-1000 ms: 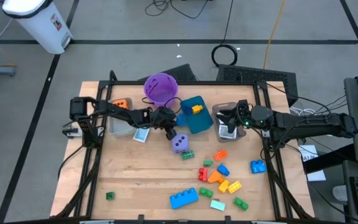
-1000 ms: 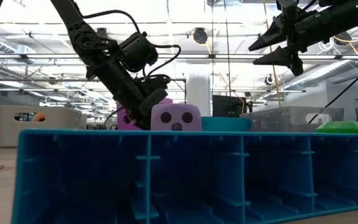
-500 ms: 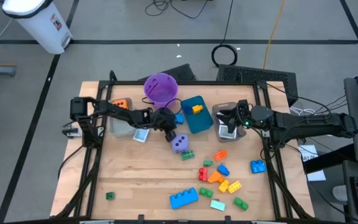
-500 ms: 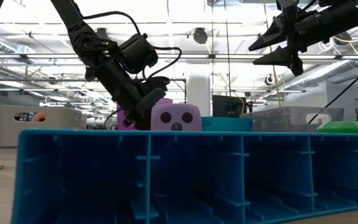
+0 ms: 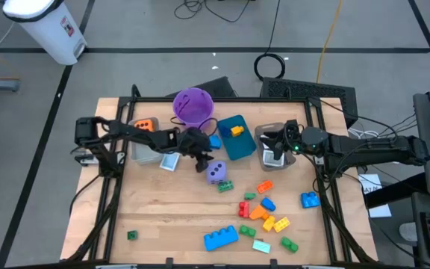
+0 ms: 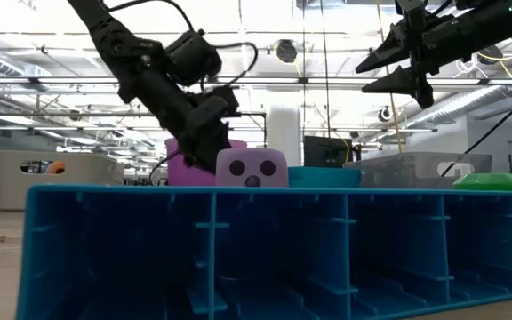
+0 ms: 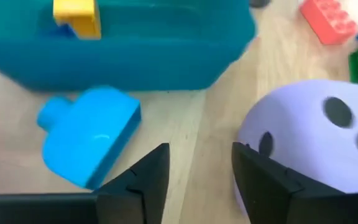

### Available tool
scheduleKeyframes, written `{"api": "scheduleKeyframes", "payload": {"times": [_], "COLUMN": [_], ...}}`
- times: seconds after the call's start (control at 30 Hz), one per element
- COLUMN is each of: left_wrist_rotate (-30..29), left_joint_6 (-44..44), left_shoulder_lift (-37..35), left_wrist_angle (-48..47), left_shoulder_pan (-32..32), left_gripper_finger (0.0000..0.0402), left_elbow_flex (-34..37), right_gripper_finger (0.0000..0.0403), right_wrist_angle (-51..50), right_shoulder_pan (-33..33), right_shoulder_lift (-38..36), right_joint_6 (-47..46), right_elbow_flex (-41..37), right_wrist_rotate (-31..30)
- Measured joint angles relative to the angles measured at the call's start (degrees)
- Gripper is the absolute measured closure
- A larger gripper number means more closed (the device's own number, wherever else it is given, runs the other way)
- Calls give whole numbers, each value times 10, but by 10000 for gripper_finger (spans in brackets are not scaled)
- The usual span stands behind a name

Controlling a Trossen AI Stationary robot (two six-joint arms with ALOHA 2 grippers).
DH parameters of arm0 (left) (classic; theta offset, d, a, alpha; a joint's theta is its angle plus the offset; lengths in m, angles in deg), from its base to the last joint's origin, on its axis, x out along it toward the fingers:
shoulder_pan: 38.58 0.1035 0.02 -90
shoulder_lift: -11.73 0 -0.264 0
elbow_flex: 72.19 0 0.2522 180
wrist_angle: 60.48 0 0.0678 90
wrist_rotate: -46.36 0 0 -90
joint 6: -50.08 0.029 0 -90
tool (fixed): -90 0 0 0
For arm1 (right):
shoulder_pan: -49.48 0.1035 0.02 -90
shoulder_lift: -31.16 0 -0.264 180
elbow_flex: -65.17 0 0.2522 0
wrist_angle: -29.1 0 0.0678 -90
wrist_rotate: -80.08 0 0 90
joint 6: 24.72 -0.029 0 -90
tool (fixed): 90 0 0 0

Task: Pick & Place Toys
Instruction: Put the blue game piece into the blue bin

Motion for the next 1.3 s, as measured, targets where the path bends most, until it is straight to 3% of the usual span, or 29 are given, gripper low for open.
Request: {"api": "scheduleKeyframes", "payload": {"times": [0.1,0.27,0.37,1.3], "left_wrist_rotate": [-38,-166,-203,-264], "left_joint_6": [74,242,290,348], "left_shoulder_lift": [-24,-30,-20,76], "left_wrist_angle": [-13,-69,-70,-17], "left_shoulder_pan": [-14,-44,-47,-14], "left_gripper_finger": [206,191,188,190], "left_elbow_flex": [-3,-24,-29,-28], "right_gripper_finger": [216,216,216,216], "right_wrist_angle": [0,0,0,-5], "right_shoulder_pan": [0,0,0,0], "right_shoulder_lift": [0,0,0,0], "right_joint_6": [0,-2,-4,-15], "right_elbow_flex": [0,0,0,0], "right_wrist_rotate": [0,0,0,0]}}
